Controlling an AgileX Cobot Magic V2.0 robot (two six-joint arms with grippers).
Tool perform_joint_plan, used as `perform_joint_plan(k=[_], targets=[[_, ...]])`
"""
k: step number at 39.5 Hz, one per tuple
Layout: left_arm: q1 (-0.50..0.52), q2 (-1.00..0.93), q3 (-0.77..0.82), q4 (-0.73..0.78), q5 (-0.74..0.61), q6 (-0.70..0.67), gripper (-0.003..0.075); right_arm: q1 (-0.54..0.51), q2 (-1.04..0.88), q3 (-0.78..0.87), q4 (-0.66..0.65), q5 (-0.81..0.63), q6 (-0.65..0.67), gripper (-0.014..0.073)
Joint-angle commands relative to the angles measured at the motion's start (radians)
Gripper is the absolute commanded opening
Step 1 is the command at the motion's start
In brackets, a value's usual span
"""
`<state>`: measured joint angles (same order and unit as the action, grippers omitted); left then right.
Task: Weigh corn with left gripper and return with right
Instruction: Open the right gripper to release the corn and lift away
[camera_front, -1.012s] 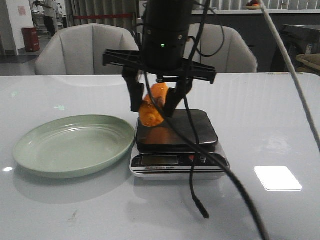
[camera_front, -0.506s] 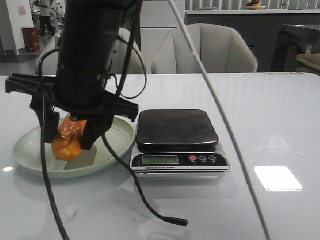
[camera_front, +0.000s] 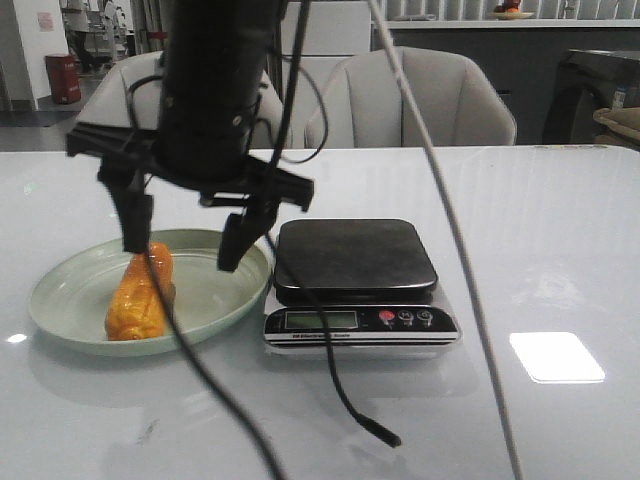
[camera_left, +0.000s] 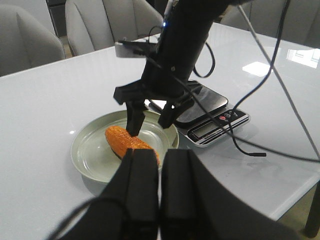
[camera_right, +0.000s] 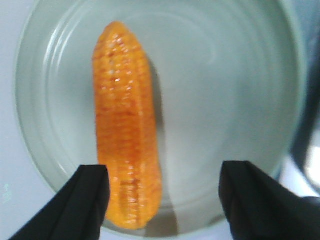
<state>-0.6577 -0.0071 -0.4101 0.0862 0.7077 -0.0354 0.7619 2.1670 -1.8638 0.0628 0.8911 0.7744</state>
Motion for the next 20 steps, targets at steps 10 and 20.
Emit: perform_joint_plan(k=[10, 20], targets=[[-0.002, -0.010, -0.022, 0.001, -0.080, 0.001, 0.0113, -0.176, -0.222, -0.054, -0.008, 0.241, -0.414, 0.0556], [-0.002, -0.010, -0.022, 0.001, -0.080, 0.001, 0.0113, -0.336, -0.339, 0.057, -0.007, 0.307, -0.620, 0.0556]])
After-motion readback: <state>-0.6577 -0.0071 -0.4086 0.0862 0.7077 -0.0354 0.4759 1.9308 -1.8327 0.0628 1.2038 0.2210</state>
